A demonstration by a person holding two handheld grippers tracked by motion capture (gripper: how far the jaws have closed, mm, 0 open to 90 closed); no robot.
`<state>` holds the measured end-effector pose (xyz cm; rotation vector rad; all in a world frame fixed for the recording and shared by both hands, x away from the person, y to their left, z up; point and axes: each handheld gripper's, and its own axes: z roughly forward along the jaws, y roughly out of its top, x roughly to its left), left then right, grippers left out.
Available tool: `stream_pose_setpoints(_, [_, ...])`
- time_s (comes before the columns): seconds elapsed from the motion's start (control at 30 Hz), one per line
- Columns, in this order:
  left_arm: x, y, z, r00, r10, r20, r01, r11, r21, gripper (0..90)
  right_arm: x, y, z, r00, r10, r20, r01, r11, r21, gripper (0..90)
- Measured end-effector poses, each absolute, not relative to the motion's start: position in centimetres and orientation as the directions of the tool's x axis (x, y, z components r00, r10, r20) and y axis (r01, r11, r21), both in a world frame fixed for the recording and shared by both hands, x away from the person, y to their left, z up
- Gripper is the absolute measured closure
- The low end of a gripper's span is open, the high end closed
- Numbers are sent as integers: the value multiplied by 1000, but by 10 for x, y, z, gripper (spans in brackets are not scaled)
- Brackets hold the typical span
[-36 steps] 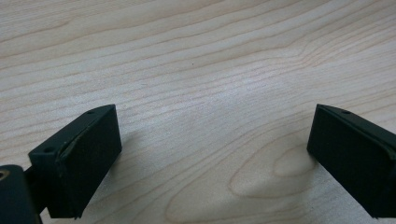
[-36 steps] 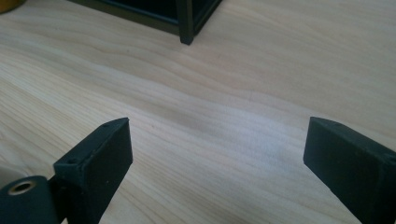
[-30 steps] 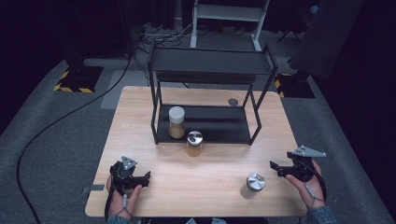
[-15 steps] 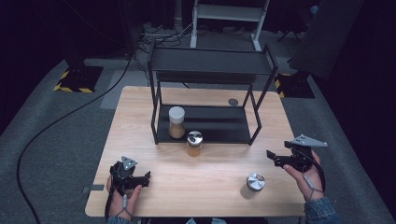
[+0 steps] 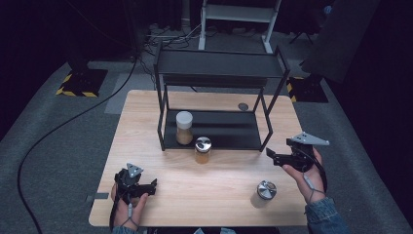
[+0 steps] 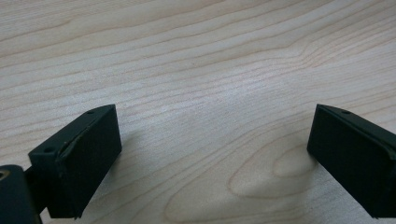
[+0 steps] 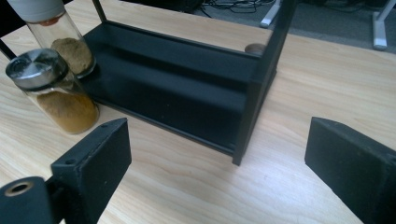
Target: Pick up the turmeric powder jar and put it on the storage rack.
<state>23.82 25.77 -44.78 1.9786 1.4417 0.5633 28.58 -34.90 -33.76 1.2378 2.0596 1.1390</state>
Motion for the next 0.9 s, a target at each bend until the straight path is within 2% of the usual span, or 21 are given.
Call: stream_pose_setpoints(0.9, [238, 258, -448, 313, 950, -19, 686, -212, 696, 28, 291, -270, -324, -503, 864, -24, 399, 257, 880, 76])
